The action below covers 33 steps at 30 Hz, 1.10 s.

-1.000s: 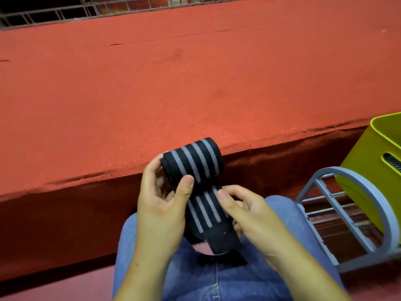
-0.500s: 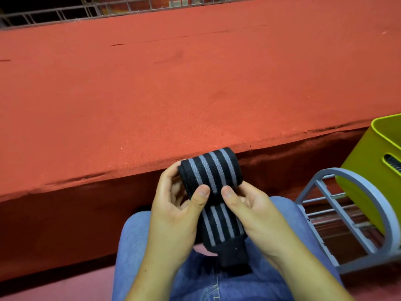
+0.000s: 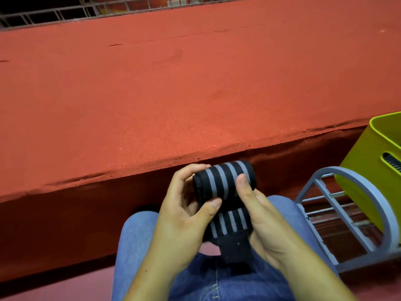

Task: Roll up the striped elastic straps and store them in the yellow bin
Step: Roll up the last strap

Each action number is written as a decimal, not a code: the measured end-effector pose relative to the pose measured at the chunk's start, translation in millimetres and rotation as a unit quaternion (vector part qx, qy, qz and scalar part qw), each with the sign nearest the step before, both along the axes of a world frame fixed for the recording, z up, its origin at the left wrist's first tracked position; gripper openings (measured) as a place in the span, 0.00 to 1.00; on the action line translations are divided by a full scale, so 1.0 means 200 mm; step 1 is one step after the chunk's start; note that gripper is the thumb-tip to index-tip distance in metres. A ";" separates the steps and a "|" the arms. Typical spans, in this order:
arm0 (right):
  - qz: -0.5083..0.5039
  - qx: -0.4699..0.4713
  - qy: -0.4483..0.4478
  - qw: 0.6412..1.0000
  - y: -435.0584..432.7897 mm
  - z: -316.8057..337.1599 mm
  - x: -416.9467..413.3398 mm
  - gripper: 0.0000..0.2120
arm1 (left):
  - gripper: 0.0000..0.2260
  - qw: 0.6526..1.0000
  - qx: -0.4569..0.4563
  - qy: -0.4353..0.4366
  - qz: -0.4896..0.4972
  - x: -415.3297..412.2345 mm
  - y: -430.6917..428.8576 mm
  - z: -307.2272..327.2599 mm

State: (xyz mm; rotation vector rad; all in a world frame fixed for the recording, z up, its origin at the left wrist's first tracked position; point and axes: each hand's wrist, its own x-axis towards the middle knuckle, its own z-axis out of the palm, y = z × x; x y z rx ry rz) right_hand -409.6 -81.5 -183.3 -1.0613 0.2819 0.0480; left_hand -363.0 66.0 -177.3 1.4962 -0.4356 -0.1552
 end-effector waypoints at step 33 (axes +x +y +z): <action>-0.102 -0.121 -0.058 0.986 -0.03 -0.07 0.02 0.24 | 0.27 0.995 0.047 0.081 -0.032 0.00 -0.02 -0.02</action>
